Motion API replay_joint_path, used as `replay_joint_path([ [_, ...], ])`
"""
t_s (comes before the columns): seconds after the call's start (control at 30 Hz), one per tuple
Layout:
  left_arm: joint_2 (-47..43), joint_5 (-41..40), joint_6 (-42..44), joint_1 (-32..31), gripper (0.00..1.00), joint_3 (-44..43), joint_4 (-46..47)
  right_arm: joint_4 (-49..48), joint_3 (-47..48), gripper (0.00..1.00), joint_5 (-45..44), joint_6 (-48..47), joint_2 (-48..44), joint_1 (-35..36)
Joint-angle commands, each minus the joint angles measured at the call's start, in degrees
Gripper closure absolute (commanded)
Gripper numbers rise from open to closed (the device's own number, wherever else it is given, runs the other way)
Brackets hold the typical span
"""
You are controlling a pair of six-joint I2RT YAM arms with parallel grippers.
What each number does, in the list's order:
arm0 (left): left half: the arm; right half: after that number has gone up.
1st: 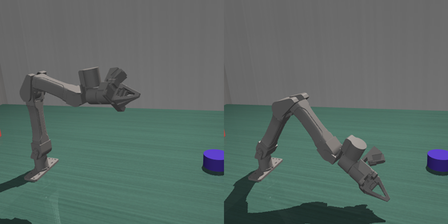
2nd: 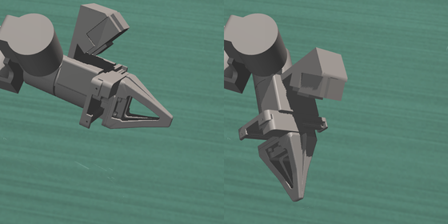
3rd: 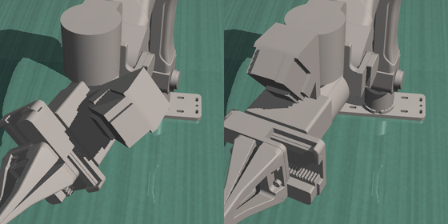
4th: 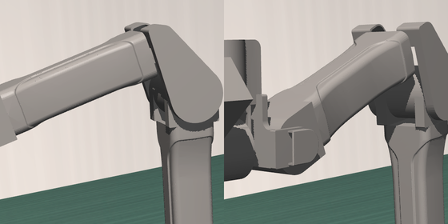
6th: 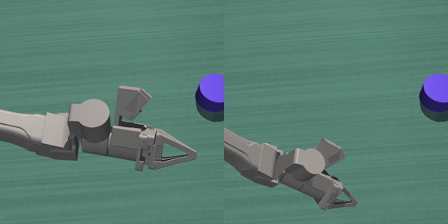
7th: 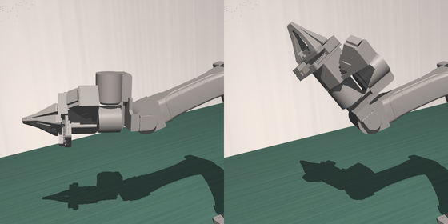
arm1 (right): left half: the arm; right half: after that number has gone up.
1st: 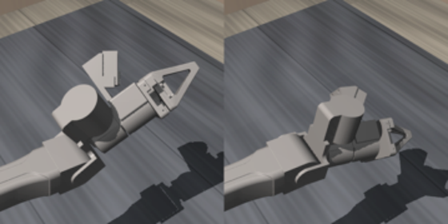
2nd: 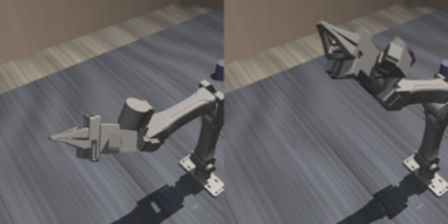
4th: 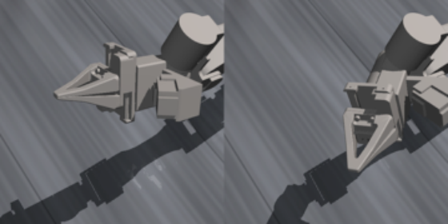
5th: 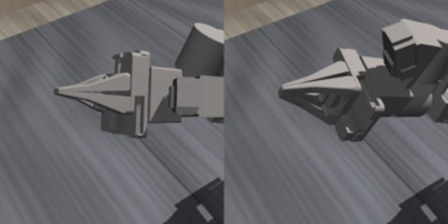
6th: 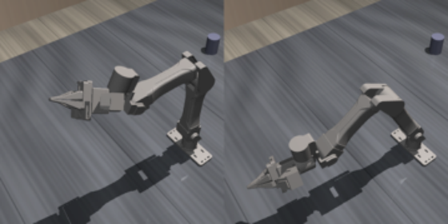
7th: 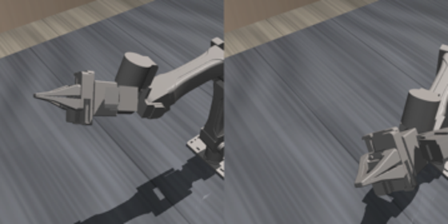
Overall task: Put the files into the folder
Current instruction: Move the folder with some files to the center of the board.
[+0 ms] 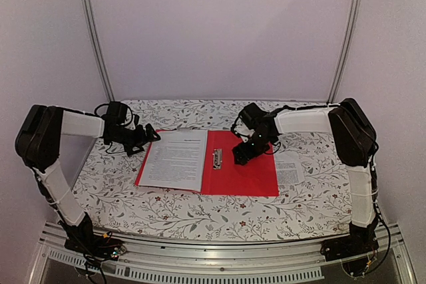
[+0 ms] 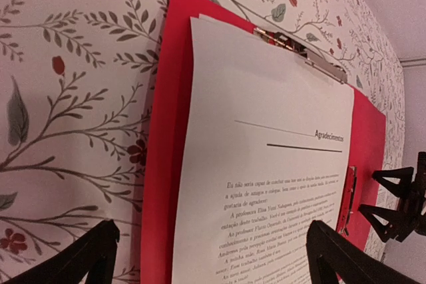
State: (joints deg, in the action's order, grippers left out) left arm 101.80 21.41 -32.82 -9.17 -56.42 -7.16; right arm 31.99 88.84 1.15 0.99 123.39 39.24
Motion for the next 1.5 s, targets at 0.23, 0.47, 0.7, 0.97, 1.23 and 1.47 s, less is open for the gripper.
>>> replay_joint_path([
  [0.23,-7.96,-2.96,-2.37,-0.79,0.00,7.18,4.08,-2.06,7.02,0.08,9.59,3.65,-2.24,1.33],
  [0.47,-7.29,-2.32,-2.76,-0.80,0.00,7.03,4.82,-1.30,17.00,0.08,6.07,5.02,4.14,4.43],
  [0.7,-7.54,-1.87,-2.74,-0.80,0.00,7.04,5.14,1.71,24.47,0.16,-0.23,3.05,10.88,6.53],
  [0.97,-6.77,-1.14,-2.75,-0.84,0.01,6.88,5.66,2.11,27.24,0.25,-2.58,1.38,16.81,7.52],
  [1.23,-6.70,-0.98,-2.75,-0.82,0.00,7.01,5.92,1.59,22.85,0.34,-4.47,0.34,15.65,7.80],
  [1.47,-6.79,-0.97,-2.72,-0.72,0.00,6.79,5.61,0.86,16.84,0.39,-6.24,0.08,12.89,7.89],
])
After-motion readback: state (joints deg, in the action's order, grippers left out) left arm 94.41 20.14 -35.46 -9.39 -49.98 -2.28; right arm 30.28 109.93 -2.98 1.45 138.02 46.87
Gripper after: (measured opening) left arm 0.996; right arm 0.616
